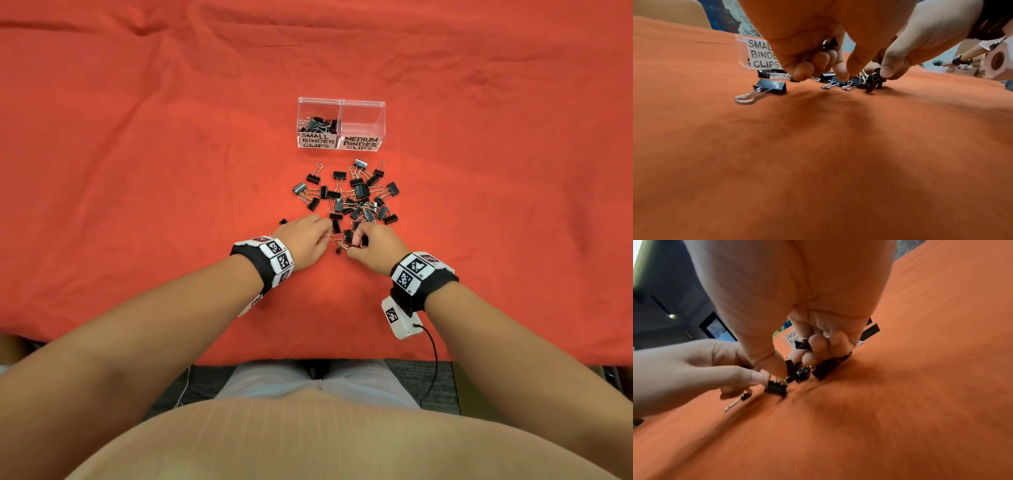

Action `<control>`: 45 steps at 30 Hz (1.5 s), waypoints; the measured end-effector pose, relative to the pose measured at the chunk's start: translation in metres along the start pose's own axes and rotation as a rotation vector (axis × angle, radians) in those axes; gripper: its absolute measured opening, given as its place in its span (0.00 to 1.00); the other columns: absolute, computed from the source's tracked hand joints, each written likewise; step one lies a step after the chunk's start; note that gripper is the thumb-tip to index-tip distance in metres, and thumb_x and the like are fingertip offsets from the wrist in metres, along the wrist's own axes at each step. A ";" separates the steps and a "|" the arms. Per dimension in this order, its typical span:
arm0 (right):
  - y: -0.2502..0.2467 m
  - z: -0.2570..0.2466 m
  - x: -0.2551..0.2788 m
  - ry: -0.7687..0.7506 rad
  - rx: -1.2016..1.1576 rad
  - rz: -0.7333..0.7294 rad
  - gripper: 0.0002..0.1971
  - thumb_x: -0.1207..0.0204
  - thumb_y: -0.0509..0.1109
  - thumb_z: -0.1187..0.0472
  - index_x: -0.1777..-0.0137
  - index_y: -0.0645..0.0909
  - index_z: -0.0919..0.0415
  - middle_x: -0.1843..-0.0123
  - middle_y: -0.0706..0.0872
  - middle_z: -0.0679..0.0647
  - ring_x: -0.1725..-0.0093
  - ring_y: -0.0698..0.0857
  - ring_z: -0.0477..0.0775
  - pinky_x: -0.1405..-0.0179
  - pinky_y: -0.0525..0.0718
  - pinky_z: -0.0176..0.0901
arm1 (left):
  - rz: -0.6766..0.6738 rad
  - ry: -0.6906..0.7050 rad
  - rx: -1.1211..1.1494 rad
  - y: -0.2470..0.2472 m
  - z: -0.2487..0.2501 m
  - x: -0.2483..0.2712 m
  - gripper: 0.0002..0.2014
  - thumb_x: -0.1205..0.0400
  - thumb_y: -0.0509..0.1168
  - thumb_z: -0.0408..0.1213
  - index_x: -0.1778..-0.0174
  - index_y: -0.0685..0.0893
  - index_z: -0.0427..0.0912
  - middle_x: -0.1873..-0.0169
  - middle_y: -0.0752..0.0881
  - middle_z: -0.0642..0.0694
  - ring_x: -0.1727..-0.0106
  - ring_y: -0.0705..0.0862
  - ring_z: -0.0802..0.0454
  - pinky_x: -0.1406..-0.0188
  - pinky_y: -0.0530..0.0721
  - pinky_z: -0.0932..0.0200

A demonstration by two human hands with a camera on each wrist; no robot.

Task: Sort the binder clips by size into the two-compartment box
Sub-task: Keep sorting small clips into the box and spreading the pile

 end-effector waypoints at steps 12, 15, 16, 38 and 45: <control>-0.011 -0.003 -0.002 0.025 -0.083 -0.044 0.09 0.34 0.76 0.61 0.66 0.77 0.61 0.71 0.78 0.47 0.72 0.74 0.46 0.73 0.71 0.36 | -0.063 -0.099 0.013 0.013 0.007 -0.010 0.12 0.17 0.61 0.46 0.50 0.80 0.41 0.47 0.82 0.44 0.45 0.82 0.43 0.51 0.81 0.48; -0.021 -0.003 -0.006 0.040 -0.116 -0.084 0.09 0.35 0.75 0.64 0.67 0.76 0.61 0.74 0.77 0.48 0.75 0.72 0.46 0.73 0.71 0.38 | -0.051 -0.126 0.049 0.010 -0.003 -0.010 0.11 0.16 0.59 0.44 0.51 0.79 0.38 0.49 0.81 0.42 0.48 0.81 0.42 0.52 0.80 0.49; -0.026 -0.006 -0.009 0.038 -0.131 -0.088 0.08 0.34 0.75 0.65 0.65 0.76 0.62 0.74 0.77 0.48 0.75 0.72 0.45 0.74 0.71 0.37 | -0.030 -0.139 0.087 0.007 -0.007 -0.010 0.11 0.17 0.59 0.43 0.52 0.78 0.38 0.51 0.81 0.42 0.50 0.81 0.42 0.53 0.79 0.50; -0.114 -0.119 -0.144 -0.176 0.111 0.235 0.21 0.26 0.65 0.72 0.35 0.79 0.53 0.36 0.83 0.54 0.48 0.81 0.49 0.45 0.85 0.43 | 0.302 -0.508 0.508 -0.132 -0.091 -0.080 0.03 0.19 0.67 0.37 0.53 0.82 0.42 0.65 0.81 0.53 0.67 0.77 0.58 0.75 0.70 0.68; -0.096 -0.051 -0.073 -0.095 0.036 0.197 0.09 0.22 0.63 0.67 0.51 0.83 0.56 0.54 0.87 0.52 0.60 0.86 0.51 0.61 0.86 0.39 | 0.280 -0.378 0.212 -0.164 -0.072 -0.128 0.03 0.21 0.67 0.33 0.59 0.84 0.45 0.53 0.89 0.43 0.55 0.83 0.49 0.54 0.80 0.59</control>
Point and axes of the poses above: each hand's wrist, its own x-axis away from the middle knuckle, its own y-axis out of the palm, z = x × y, the point moved 9 cm from there along -x, towards the middle knuckle
